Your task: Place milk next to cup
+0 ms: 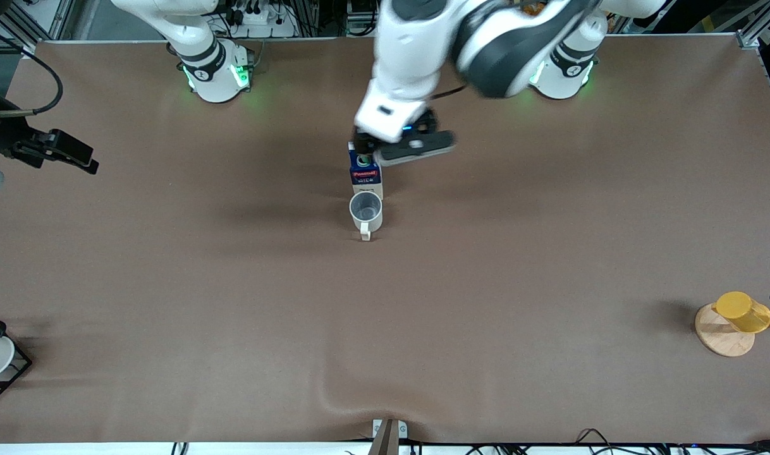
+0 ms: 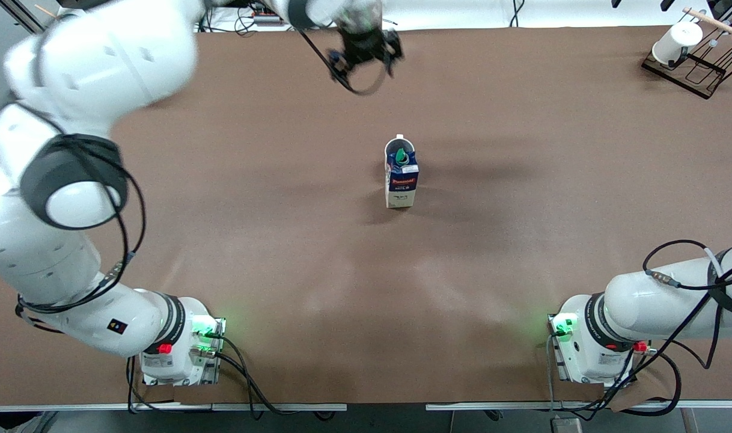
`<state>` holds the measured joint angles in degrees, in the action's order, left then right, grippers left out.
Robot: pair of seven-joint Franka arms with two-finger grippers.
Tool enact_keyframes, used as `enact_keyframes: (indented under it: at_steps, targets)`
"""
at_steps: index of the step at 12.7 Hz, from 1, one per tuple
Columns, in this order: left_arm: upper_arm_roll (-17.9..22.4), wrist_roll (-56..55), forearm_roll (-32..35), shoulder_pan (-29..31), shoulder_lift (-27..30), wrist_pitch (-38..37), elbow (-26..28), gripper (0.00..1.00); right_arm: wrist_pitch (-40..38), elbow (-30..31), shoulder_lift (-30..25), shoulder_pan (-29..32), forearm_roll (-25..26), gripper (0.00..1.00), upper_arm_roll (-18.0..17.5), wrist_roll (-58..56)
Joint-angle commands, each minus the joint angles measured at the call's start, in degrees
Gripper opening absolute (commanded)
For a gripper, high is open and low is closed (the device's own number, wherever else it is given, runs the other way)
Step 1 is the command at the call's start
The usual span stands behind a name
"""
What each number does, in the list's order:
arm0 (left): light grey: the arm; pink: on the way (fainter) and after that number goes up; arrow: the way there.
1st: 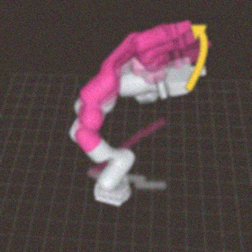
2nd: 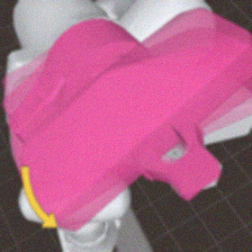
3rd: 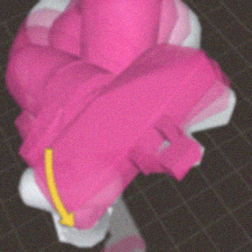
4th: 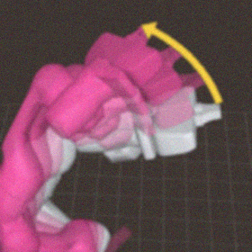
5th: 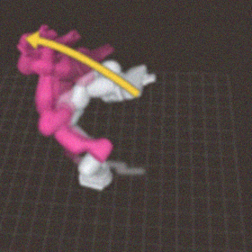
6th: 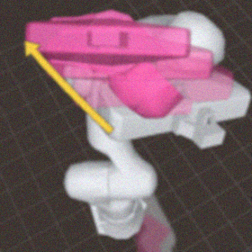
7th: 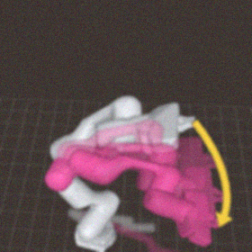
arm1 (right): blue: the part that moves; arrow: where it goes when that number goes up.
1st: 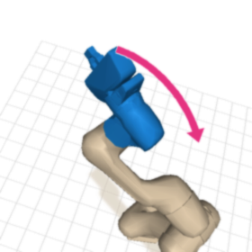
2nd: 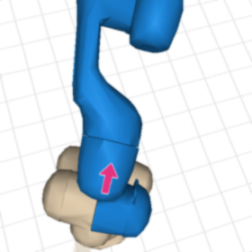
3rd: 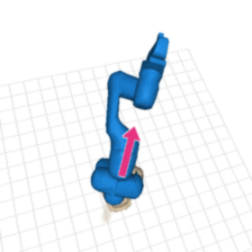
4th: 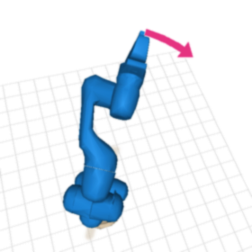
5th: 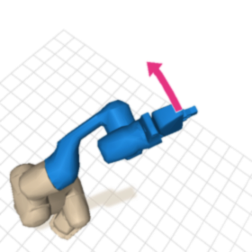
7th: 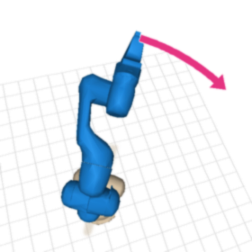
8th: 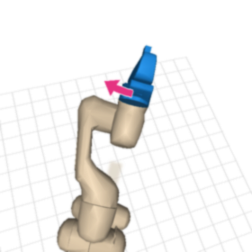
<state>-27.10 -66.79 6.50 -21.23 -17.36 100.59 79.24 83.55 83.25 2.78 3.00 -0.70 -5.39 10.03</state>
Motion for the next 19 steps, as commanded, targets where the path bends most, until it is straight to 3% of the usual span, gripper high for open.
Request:
enact_keyframes:
  at_steps: [1,3,6,9,14,17,19]
  targets:
    - [0.11,4.54,1.06,6.42,7.67,-5.47,2.24,1.00,0.39,1.48,-1.55,0.69,-0.26,1.00,-0.67,0.08]
    - [0.11,9.36,1.15,12.32,9.88,-10.12,2.32,1.00,0.82,1.48,-1.81,0.60,0.35,1.00,-0.67,0.08]
    - [0.03,25.16,0.19,23.47,12.43,-11.55,2.67,1.00,0.30,2.00,-2.60,1.04,0.18,1.00,-0.32,-0.28]
    - [-0.15,33.63,-1.22,31.23,12.70,-13.13,2.68,1.00,1.52,3.32,-2.96,0.69,0.53,1.00,-0.41,-0.54]
    - [0.37,36.11,-1.31,33.09,13.05,-14.36,2.94,1.00,2.06,4.82,-3.22,0.34,1.50,1.00,-0.76,0.07]
    - [12.04,45.07,-1.48,25.81,14.19,-15.68,4.34,1.00,1.97,4.82,-3.22,0.25,1.50,1.00,-0.76,0.25]
    - [14.69,45.95,-2.98,25.27,14.80,-15.60,6.00,1.00,2.14,4.82,-3.22,0.25,1.50,1.00,-0.76,0.34]
